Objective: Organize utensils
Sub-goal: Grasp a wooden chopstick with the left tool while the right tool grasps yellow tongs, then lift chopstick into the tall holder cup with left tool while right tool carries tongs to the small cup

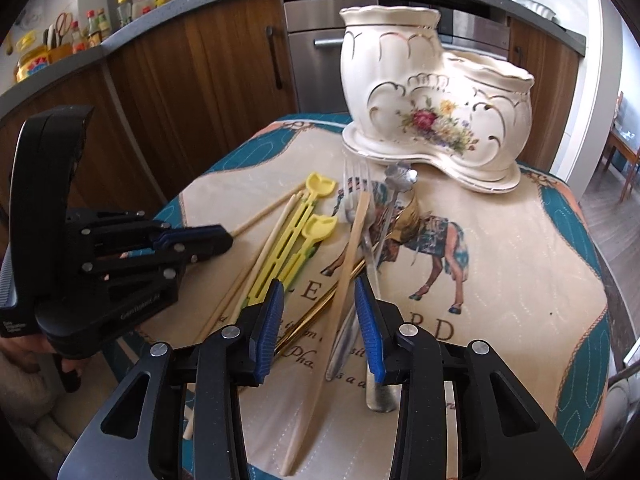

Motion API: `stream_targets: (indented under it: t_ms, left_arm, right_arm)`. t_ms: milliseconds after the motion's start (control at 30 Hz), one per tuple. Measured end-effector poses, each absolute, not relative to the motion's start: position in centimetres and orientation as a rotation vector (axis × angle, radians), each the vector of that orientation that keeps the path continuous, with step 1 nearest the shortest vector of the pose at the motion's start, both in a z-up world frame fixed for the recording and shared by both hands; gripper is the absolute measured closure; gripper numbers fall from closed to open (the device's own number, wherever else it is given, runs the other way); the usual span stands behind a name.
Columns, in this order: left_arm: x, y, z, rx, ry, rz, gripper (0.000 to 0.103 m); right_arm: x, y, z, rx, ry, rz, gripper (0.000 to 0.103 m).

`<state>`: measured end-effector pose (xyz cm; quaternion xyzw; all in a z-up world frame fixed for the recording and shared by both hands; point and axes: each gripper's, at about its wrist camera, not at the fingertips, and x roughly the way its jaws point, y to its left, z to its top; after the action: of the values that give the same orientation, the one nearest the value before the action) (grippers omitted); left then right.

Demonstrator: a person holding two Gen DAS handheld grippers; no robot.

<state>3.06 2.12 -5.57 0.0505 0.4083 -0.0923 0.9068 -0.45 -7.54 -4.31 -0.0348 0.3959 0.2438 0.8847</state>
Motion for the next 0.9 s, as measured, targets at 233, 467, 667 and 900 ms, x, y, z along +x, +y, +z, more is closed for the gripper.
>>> stream_targets:
  t_ms: [233,467,667,900]
  left_arm:
    - [3.0,3.2,-4.3,0.055,0.781,-0.179,0.098]
    - [3.0,3.4,-3.8,0.033,0.764,-0.203,0.098]
    - [3.0,3.6,-3.6,0.015,0.753,-0.217,0.098]
    - [2.9,3.7,-3.5,0.007,0.744,-0.222,0.098]
  right_arm:
    - [-0.2,-5.8,-4.1,-0.122,0.854,0.515,0.068]
    - [-0.3,-4.2,-4.5,-0.219,0.906,0.535,0.079]
    - [1.4,-4.3,-4.6,-0.199,0.960,0.522,0.080]
    - [3.1,-4.0,-5.3,-0.141,0.984,0.526,0.081]
